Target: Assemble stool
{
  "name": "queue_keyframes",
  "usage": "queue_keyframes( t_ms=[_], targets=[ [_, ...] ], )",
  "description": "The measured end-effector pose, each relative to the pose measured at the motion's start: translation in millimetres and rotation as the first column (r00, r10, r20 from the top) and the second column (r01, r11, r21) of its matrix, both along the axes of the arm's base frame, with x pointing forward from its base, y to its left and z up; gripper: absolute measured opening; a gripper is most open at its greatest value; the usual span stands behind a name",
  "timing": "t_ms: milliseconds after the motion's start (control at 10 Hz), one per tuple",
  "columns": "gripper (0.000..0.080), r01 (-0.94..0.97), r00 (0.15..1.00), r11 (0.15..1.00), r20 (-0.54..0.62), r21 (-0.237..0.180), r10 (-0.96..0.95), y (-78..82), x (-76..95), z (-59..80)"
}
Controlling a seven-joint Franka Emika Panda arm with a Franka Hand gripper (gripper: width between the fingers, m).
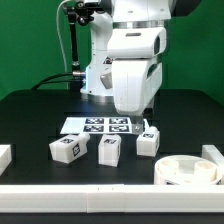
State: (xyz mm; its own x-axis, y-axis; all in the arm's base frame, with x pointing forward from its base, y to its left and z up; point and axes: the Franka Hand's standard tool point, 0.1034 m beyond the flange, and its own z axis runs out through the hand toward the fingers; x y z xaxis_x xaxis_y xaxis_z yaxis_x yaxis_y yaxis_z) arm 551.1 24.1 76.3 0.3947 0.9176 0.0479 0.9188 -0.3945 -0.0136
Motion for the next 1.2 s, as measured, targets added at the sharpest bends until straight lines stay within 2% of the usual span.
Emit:
queue_keyframes(
  t_ms=[200,300,400,500,600,900,1000,1200],
  targets=[
    [0.0649,0.129,0.992,0.992,-0.001,0.006,-0.129,-2.0,0.6,-0.2],
    [0.0649,0.292,0.956,0.956,0.022,0.022,-0.292,-15.1,2.6,-1.9],
    [0.0649,0.448,0.894,0.894,0.018,0.03,-0.449,-18.9,-1.4,-5.2],
    [0.0649,0.565,0.825,0.825,0.004,0.032,-0.565,-15.9,-5.4,-7.8],
    [0.0649,0.641,0.767,0.766,-0.002,0.042,-0.642,-16.1,-0.6,-5.8],
    [0.0649,0.78,0.625,0.623,-0.035,0.051,-0.78,-12.1,-1.3,-6.6],
    [0.0649,0.83,0.558,0.556,-0.051,0.052,-0.828,-11.0,-1.7,-7.4],
    [0.0649,0.955,0.298,0.297,-0.094,0.023,-0.95,-11.9,-9.0,-15.0]
  ],
)
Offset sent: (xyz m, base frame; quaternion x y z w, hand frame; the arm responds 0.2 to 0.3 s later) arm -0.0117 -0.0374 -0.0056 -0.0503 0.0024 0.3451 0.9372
